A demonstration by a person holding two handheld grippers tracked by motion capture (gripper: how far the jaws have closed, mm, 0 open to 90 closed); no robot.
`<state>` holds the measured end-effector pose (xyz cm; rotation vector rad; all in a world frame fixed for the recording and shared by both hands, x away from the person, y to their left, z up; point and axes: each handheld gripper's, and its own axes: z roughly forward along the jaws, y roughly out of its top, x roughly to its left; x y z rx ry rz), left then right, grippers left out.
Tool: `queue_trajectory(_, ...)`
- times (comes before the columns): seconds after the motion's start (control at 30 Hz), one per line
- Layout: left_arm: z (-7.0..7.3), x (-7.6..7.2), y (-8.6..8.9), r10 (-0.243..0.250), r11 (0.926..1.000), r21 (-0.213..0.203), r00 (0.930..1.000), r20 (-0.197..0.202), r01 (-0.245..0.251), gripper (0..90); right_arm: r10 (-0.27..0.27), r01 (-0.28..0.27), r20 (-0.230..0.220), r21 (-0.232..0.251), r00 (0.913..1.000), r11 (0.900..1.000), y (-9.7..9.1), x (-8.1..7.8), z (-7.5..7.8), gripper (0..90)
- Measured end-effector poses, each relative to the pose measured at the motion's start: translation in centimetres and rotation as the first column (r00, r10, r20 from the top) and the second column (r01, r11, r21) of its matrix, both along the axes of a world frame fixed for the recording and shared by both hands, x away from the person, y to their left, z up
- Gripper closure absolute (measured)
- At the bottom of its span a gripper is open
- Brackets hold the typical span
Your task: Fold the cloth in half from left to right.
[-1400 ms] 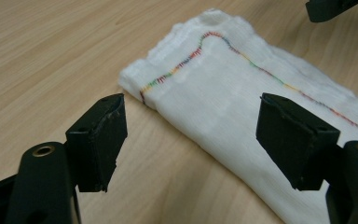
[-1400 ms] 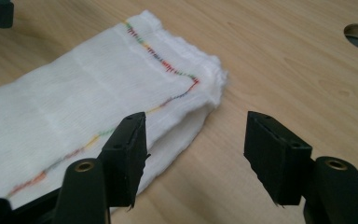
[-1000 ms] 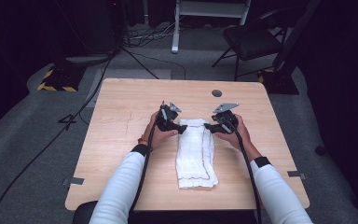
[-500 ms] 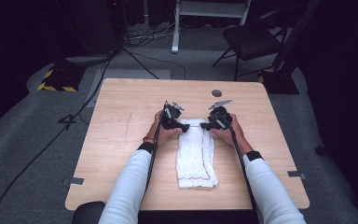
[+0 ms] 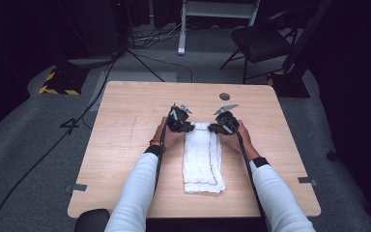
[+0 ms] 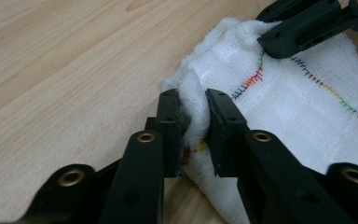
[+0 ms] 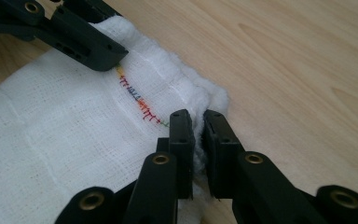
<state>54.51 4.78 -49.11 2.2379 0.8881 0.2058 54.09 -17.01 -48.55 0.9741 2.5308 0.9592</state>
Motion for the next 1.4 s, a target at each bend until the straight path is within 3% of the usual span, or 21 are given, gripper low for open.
queue_trajectory(0.17,0.9,0.5,-1.1,0.027,0.9982,0.051,0.9962,0.082,-0.031,80.1,-0.021,0.022,0.071,-0.013,0.9973,0.9997,0.0,0.1,0.6,84.2)
queue_trajectory(0.27,1.8,0.6,-1.8,0.049,0.9974,0.047,0.9905,0.128,-0.055,80.7,-0.042,0.043,0.111,-0.013,0.9929,0.999,-0.4,0.3,1.5,84.4)
queue_trajectory(0.57,5.3,0.6,-1.4,0.003,1.0,0.0,0.9811,0.194,-0.004,81.0,-0.054,0.056,0.219,-0.002,0.9742,0.9984,-1.2,0.2,5.0,84.6)
queue_trajectory(0.63,5.7,0.6,-1.3,0.0,1.0,0.003,0.9796,0.201,-0.001,80.9,-0.048,0.05,0.234,-0.002,0.971,0.9988,-1.0,0.1,5.6,84.7)
queue_trajectory(0.73,6.2,0.5,-1.3,0.0,0.9998,0.018,0.9711,0.239,-0.005,80.6,-0.048,0.05,0.25,0.001,0.9671,0.9988,-0.8,0.0,6.2,84.8)
queue_trajectory(0.83,6.7,0.3,-1.3,-0.005,1.0,-0.005,0.9665,0.256,0.006,80.6,-0.057,0.062,0.275,-0.01,0.9597,0.998,-0.7,0.0,6.7,84.7)
queue_trajectory(1.07,7.0,-0.4,-0.6,-0.03,0.9992,-0.018,0.9626,0.269,0.036,80.5,-0.036,0.028,0.287,0.03,0.9574,0.9992,-1.1,-1.0,7.5,84.8)
queue_trajectory(1.4,6.6,-3.6,0.5,-0.11,0.9933,-0.004,0.9545,0.277,0.115,79.6,0.038,-0.064,0.268,0.089,0.9628,0.994,-1.9,-3.9,7.0,84.8)
